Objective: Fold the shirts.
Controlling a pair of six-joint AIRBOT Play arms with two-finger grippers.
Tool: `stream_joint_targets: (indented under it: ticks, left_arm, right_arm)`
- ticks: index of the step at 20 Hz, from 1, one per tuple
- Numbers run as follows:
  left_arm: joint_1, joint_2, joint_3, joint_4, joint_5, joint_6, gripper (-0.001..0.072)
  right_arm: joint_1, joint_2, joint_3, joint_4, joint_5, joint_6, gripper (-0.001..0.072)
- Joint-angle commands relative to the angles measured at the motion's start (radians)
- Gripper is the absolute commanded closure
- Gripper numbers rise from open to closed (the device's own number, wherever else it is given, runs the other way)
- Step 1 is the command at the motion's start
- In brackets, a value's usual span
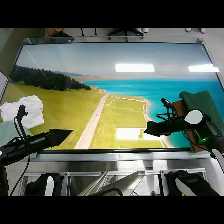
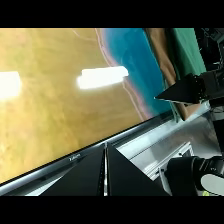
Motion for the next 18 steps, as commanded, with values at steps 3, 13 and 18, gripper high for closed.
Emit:
stream_joint_targets:
  ticks: [3, 13, 18]
  left_arm:
    - [0.001, 0.001, 0.000, 0.005, 0.004, -0.001, 0.0692]
    - [0.001, -0.209, 0.367, 0.926, 0.240, -0.176, 0.0019]
    - [0.001, -0.539, 0.531, 1.128, 0.349, -0.176, 0.0017]
  right_arm:
    - [0.001, 0.001, 0.000, 0.000, 0.000, 0.000, 0.0690]
    - [0.001, 0.000, 0.000, 0.000, 0.000, 0.000, 0.0690]
    - [0.001, 0.000, 0.000, 0.001, 0.000, 0.000, 0.0690]
